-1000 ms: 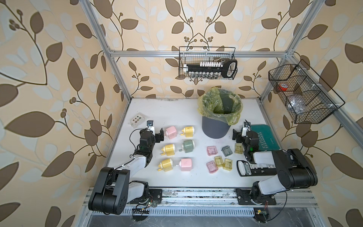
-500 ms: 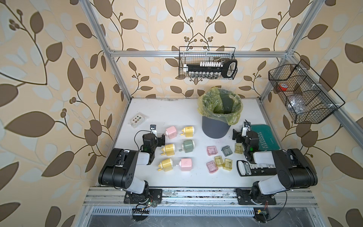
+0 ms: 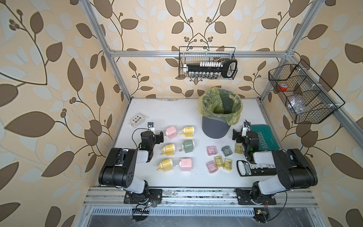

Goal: Take out the pencil sharpener tray and clean the shavings
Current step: Reset both arms

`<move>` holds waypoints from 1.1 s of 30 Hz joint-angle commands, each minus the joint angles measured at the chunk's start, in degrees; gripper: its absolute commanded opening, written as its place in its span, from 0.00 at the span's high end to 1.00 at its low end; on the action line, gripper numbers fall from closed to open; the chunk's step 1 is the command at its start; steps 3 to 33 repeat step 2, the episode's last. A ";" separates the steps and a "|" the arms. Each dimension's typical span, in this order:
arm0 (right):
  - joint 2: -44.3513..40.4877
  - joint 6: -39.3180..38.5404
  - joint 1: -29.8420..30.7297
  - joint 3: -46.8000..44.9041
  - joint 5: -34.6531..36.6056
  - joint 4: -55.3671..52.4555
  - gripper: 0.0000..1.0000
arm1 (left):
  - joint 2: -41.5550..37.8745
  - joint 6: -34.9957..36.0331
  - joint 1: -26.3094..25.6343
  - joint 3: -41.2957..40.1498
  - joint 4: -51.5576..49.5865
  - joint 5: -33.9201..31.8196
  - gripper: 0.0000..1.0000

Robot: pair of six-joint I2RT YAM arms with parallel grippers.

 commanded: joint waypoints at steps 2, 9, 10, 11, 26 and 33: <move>1.00 0.16 -1.39 2.99 -3.15 -2.11 0.01 | 0.14 -1.24 0.21 1.49 -0.75 0.95 0.01; 1.00 0.16 -1.39 2.99 -3.15 -2.11 0.01 | 0.14 -1.24 0.21 1.49 -0.75 0.95 0.01; 1.00 0.16 -1.39 2.99 -3.15 -2.11 0.01 | 0.14 -1.24 0.21 1.49 -0.75 0.95 0.01; 1.00 0.16 -1.39 2.99 -3.15 -2.11 0.01 | 0.14 -1.24 0.21 1.49 -0.75 0.95 0.01; 1.00 0.16 -1.39 2.99 -3.15 -2.11 0.01 | 0.14 -1.24 0.21 1.49 -0.75 0.95 0.01; 1.00 0.16 -1.39 2.99 -3.15 -2.11 0.01 | 0.14 -1.24 0.21 1.49 -0.75 0.95 0.01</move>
